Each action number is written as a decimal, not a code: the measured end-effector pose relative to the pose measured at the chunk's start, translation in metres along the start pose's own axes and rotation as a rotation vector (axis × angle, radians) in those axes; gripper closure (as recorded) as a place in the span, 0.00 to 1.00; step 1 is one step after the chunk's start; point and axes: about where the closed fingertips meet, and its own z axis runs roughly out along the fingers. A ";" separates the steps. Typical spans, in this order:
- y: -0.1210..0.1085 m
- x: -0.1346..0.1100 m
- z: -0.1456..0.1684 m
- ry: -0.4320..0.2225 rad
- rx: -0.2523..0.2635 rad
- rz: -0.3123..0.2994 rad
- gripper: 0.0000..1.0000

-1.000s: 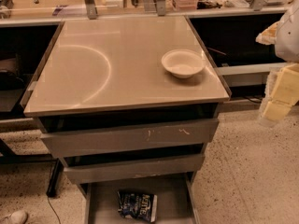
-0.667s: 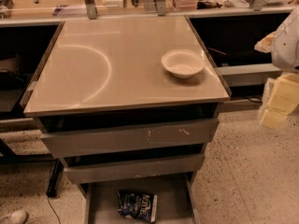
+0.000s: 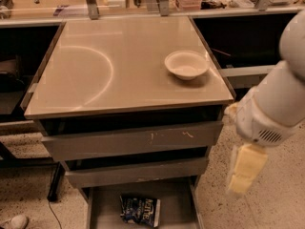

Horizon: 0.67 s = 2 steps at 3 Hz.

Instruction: Pick blue chip bag from bottom drawer and place on counter

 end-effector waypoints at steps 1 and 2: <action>0.032 0.008 0.081 0.018 -0.129 0.004 0.00; 0.046 0.017 0.095 0.038 -0.162 0.008 0.00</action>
Offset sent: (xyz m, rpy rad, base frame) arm -0.0217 0.0174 -0.0732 0.0123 0.1127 0.0241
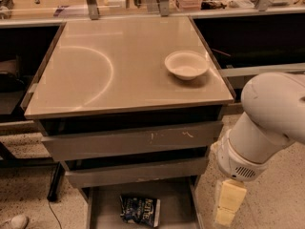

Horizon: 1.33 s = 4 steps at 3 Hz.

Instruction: Pick blue chip bag from bottom drawer and place on counter

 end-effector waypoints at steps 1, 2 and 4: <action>-0.001 -0.001 -0.001 -0.001 0.003 0.000 0.00; -0.004 -0.015 0.040 -0.055 -0.052 -0.019 0.00; -0.035 -0.054 0.165 -0.151 -0.141 -0.010 0.00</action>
Offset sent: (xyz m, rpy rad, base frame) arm 0.0135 0.0655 -0.1094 0.2058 0.1077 0.0691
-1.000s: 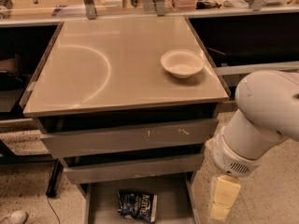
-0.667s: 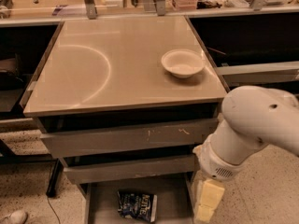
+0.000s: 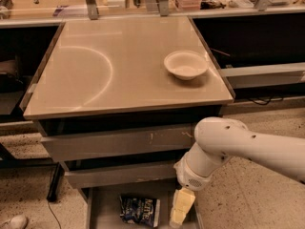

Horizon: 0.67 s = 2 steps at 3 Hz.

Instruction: Pick blue chip bag from bottom drawer and place on counter

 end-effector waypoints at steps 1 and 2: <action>0.000 0.000 0.000 0.000 0.000 0.000 0.00; -0.007 0.000 0.030 -0.008 0.014 -0.019 0.00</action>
Offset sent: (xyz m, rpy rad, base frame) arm 0.0093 0.0380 -0.1028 0.0283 -0.0799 0.0333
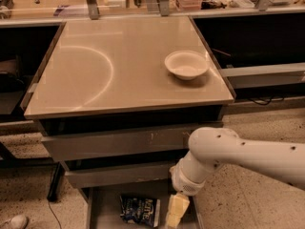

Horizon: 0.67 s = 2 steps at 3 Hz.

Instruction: Pick blue chip bag from bottom drawer and place on counter

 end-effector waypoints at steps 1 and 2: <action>-0.027 0.004 0.053 -0.024 0.028 -0.001 0.00; -0.056 0.018 0.112 -0.058 0.044 0.037 0.00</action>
Offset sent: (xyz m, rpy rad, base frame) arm 0.0570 0.0213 -0.1769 0.0493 -0.0525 -0.1116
